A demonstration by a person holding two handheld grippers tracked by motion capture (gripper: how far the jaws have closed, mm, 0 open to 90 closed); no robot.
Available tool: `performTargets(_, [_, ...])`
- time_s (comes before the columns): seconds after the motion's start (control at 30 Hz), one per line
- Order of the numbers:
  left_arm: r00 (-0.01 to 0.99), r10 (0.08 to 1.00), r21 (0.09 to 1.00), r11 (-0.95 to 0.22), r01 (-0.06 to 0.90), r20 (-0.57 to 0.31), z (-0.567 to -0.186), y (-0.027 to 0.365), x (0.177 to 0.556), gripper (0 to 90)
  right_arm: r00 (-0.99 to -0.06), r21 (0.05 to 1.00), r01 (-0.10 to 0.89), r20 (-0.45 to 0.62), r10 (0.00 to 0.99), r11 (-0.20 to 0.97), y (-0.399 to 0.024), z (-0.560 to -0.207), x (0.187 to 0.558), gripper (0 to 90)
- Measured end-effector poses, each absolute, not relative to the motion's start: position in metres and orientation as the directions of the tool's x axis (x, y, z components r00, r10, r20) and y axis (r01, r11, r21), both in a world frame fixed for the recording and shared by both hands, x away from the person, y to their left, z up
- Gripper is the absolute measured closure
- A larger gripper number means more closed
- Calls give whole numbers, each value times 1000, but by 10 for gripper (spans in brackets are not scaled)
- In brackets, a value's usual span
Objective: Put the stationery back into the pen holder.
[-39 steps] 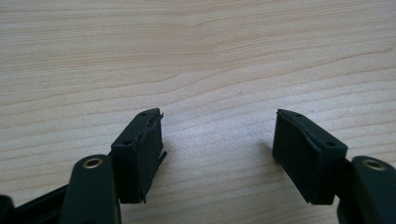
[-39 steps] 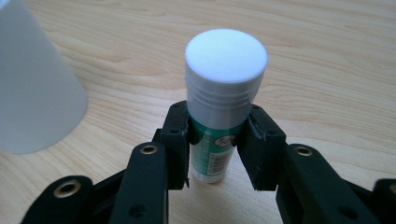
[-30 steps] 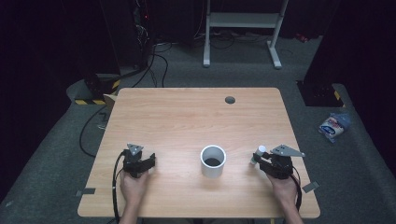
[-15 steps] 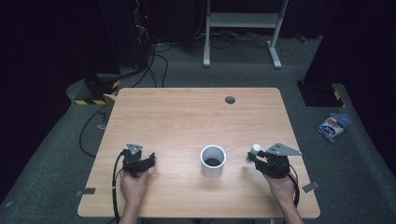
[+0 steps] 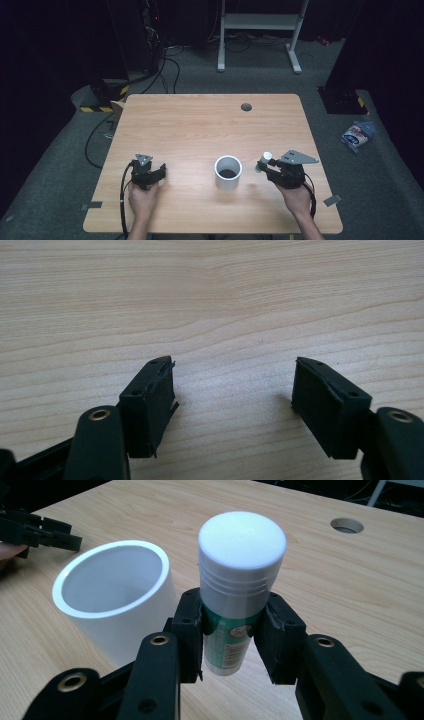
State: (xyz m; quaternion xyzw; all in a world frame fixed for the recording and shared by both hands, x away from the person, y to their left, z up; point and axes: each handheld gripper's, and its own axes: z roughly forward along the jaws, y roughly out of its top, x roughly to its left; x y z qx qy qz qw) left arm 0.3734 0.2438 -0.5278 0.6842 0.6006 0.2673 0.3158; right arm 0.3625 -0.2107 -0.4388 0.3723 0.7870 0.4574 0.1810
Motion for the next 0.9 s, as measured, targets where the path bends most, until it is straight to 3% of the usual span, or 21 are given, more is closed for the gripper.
performTargets(0.9, [134,991,755,-73,652,-19,-528,244,373,331,-768,891,318,41,639,325,-169,-404,361,648])
